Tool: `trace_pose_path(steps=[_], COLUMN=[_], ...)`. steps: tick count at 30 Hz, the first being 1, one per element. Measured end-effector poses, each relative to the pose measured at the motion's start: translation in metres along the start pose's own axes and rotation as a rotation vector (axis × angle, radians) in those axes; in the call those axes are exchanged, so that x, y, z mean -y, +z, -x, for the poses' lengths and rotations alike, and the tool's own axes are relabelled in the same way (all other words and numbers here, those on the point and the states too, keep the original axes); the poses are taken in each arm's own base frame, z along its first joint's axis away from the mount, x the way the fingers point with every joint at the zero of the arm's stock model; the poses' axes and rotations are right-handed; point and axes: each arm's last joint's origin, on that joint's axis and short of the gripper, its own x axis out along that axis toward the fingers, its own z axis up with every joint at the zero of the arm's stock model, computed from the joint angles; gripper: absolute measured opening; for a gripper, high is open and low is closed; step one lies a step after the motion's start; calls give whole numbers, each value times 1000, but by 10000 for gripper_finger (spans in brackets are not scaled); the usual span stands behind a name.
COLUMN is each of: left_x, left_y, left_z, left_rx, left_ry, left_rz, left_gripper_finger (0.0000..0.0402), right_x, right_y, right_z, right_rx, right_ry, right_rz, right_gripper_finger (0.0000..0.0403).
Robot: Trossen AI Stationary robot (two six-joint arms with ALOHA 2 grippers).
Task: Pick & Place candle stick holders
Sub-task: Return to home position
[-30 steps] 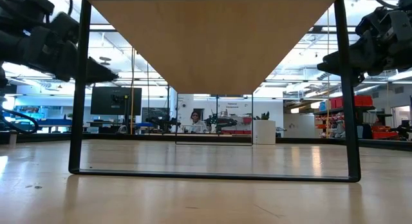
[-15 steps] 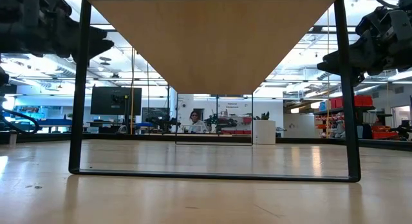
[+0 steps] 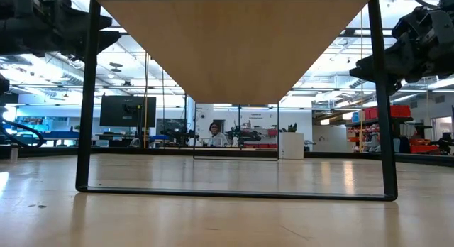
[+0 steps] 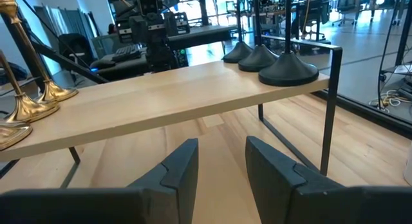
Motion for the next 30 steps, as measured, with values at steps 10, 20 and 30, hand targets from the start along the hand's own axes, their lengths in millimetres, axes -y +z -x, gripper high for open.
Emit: trace_pose_path(steps=[10,20,30], left_x=[0,1,1], left_y=[0,0,-1], left_z=[0,0,0], left_rx=[-2,-3,-7], left_ry=[-2,-13,-12], left_rz=[0,2,1], left_gripper_finger=[206,206,206], right_x=[0,0,0], right_y=[0,0,0], right_z=[0,0,0], right_rx=[0,0,0], right_ry=[0,-1,-3], right_rz=[0,0,0], right_gripper_finger=[128,128,128])
